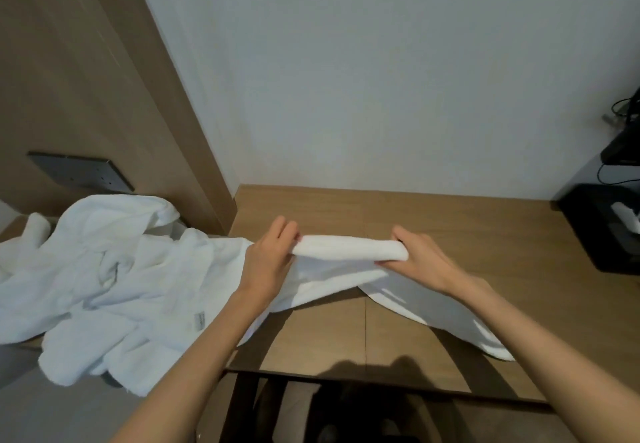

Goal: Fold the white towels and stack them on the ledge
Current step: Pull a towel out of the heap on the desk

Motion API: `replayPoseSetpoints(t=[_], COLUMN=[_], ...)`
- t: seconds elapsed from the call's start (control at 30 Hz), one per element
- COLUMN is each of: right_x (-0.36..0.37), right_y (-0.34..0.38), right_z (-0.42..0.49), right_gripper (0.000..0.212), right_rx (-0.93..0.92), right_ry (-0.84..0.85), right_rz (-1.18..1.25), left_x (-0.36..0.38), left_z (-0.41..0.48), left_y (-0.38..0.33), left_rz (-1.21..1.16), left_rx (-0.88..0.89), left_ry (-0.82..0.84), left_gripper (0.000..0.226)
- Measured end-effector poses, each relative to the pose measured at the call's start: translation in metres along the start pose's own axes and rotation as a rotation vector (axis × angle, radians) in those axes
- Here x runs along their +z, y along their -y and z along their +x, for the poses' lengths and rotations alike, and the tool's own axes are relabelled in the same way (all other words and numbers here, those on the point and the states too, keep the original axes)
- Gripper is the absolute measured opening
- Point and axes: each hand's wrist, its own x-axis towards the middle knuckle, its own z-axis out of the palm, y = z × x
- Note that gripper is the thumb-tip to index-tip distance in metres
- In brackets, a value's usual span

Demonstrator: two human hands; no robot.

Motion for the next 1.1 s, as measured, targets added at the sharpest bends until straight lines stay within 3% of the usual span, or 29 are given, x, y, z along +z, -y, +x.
replayPoseSetpoints(t=[0.17,0.43,0.5,0.63,0.73,0.9,1.1], right_x=[-0.077,-0.169,-0.182,-0.180,-0.171,-0.215,-0.262], right_y=[0.009,-0.008,-0.024,-0.055,-0.069,-0.069,-0.032], right_z=[0.007,-0.009,-0.014,-0.013,-0.006,0.016,0.035], right_gripper=[0.038,0.020,0.020,0.021,0.024,0.027,0.037], right_rx=[-0.115,-0.092,-0.036,0.151,0.206,0.163,0.049], right_ry=[-0.320,-0.756,-0.751,-0.390,-0.299,-0.553,-0.887], right_rz=[-0.086,0.044,-0.017,-0.343,-0.422,-0.456,-0.530], left_x=[0.009,0.020,0.016,0.007,-0.003,-0.044,-0.089], left_z=[0.044,0.112,0.120,0.144,0.167,0.214,0.251], left_y=[-0.001,-0.027,-0.027,-0.012,-0.011,-0.018,-0.028], left_rz=[-0.127,-0.204,-0.220,-0.060,0.034,0.143,0.058], left_rx=[-0.230,-0.395,-0.414,-0.406,-0.425,-0.337,-0.257], left_ry=[-0.025,-0.002,-0.003,0.157,0.128,-0.027,-0.263], left_gripper=[0.004,0.015,0.016,0.030,0.036,0.040,0.039])
